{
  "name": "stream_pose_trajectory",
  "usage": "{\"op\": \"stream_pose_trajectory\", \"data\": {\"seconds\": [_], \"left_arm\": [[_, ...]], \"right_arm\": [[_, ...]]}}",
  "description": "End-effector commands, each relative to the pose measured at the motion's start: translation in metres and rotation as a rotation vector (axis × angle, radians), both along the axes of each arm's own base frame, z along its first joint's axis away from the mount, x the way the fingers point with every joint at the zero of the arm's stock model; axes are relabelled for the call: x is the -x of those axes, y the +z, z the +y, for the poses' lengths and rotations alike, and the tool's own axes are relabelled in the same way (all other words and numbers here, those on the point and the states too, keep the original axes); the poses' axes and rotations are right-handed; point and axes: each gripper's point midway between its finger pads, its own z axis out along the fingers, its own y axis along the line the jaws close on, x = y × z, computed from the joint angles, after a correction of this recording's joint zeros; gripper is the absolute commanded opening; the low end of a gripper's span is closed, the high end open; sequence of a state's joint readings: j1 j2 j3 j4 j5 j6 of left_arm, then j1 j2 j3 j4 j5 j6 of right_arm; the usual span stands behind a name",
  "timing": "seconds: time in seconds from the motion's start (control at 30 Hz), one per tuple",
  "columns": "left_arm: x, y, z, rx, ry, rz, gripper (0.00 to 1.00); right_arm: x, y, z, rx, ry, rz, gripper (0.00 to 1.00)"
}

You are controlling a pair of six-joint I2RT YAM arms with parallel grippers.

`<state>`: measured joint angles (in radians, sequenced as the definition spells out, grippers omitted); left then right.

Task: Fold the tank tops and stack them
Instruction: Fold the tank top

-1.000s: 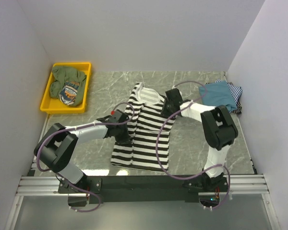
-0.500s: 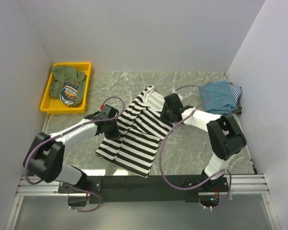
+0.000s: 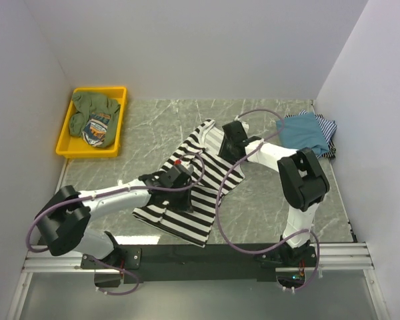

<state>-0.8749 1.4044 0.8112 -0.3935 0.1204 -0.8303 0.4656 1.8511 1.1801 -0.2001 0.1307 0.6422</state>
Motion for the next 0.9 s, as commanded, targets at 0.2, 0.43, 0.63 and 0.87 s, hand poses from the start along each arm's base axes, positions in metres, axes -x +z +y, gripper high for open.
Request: {"op": "stream_pose_trajectory", "data": {"seconds": [0.2,0.43,0.63,0.87], "left_arm": [[0.038,-0.043,-0.009,-0.098,-0.056,0.056,0.01],[0.066,-0.074,0.004,-0.26,-0.104,0.087,0.01],[0.077,-0.076,0.017,-0.301,-0.12,0.107,0.01],[0.079,-0.073,0.031,-0.319,-0.12,0.091,0.01]], "right_arm": [[-0.012,-0.021,-0.028,0.054,-0.065,0.043,0.4],[-0.024,-0.021,-0.063,0.095,-0.131,0.05,0.4],[-0.048,-0.009,-0.082,0.119,-0.176,0.03,0.39],[-0.089,0.017,-0.105,0.12,-0.228,-0.02,0.4]]}}
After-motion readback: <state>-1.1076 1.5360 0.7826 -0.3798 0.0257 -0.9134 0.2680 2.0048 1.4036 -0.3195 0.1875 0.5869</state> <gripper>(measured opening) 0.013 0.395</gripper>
